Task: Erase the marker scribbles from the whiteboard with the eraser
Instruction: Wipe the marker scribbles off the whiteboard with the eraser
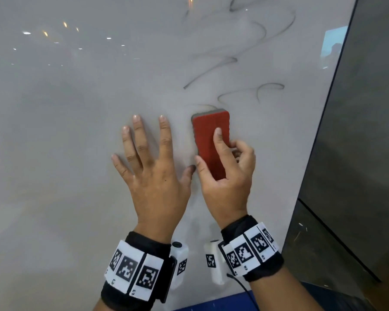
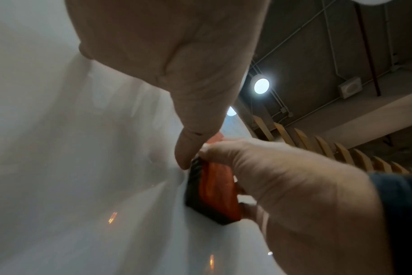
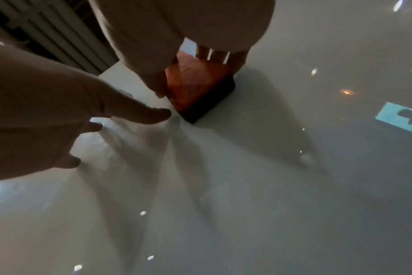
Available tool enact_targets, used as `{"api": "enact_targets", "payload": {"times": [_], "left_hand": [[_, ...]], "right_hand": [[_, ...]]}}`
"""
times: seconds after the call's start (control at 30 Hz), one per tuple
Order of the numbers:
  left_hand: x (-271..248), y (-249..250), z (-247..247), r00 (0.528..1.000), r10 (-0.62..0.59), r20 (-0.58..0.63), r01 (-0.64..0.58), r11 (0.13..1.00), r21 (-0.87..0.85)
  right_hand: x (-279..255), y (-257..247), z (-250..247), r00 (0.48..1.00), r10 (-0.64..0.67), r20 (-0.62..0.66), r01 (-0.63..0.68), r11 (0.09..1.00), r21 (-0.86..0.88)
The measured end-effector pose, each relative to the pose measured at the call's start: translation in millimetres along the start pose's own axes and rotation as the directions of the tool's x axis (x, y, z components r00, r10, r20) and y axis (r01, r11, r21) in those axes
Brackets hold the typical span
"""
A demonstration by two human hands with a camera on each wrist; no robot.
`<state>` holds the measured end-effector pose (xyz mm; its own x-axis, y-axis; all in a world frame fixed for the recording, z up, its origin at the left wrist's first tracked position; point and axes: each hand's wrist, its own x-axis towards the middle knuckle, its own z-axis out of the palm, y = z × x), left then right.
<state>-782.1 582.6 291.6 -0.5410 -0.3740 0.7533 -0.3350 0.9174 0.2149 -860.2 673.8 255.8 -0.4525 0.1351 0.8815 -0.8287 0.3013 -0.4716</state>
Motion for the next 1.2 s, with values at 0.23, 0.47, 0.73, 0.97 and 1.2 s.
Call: {"api": "enact_targets", "payload": {"times": [0.23,0.47,0.73,0.97,1.2], "left_hand": [[-7,16,-11,0.972,0.235,0.009,-0.228,0.951,-0.21],[-11,18,17,0.972,0.228,-0.05,-0.231,0.971,-0.058],[-2,11,19,0.955,0.092,-0.282,-0.152,0.968,-0.2],[2,20,23,0.937,0.193,-0.292,-0.237,0.964,-0.12],[32,1,-1,0.905,0.096,-0.415,-0.144,0.986,-0.087]], "right_hand": [[5,-6,-11,0.988,0.001,0.157,-0.037,0.973,0.226],[39,18,-37,1.0,-0.028,-0.006,0.027,0.994,-0.109],[45,41,-49,0.955,0.218,0.2,-0.141,0.929,-0.343],[42,43,-46,0.944,0.241,0.226,-0.152,0.925,-0.349],[40,43,-47,0.94,0.248,0.234,-0.155,0.921,-0.357]]}}
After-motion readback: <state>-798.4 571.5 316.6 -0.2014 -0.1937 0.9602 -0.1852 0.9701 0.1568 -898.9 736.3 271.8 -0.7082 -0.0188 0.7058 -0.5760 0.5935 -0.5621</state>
